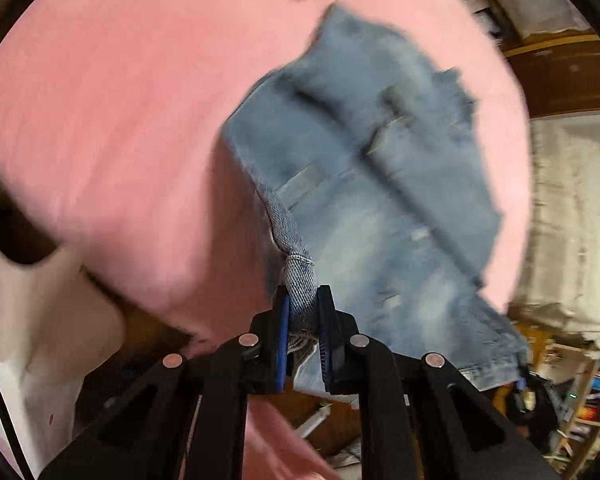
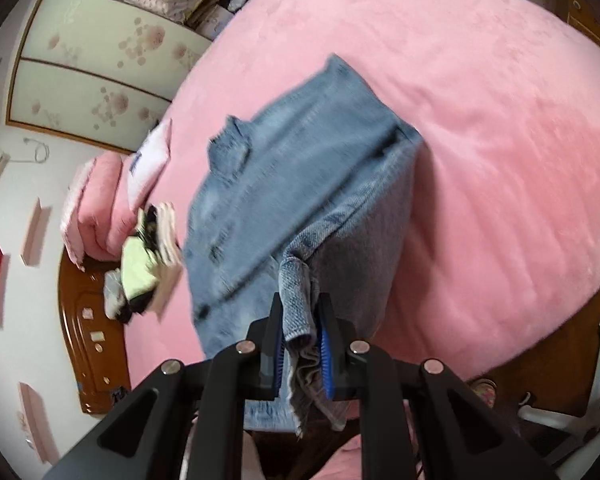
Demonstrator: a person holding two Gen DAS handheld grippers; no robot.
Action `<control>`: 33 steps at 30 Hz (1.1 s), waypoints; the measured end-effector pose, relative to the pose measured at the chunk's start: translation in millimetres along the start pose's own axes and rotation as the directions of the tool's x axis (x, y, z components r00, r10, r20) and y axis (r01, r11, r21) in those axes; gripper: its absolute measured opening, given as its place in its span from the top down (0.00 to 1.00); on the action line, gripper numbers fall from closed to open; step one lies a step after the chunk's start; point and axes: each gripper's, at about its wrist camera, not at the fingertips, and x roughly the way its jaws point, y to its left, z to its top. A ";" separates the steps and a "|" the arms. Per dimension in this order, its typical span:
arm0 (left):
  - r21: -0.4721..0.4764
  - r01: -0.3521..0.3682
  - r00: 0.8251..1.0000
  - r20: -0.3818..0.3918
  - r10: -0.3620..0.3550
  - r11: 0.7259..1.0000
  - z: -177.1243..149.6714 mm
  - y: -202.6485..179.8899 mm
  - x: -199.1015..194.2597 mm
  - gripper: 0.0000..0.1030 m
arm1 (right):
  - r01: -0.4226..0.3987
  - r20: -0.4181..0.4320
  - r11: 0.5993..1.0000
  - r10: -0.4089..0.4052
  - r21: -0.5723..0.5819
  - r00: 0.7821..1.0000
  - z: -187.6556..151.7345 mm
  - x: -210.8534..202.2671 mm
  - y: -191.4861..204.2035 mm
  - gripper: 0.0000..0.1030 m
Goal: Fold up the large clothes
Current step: 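Lift the hem with both grippers and fold it over toward the collar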
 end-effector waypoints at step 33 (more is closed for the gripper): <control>-0.036 -0.075 0.941 0.329 0.083 0.997 339.7 -139.3 76.7 1.00 | 0.169 0.023 0.985 -0.169 0.019 0.985 284.1 239.2 13.4 0.75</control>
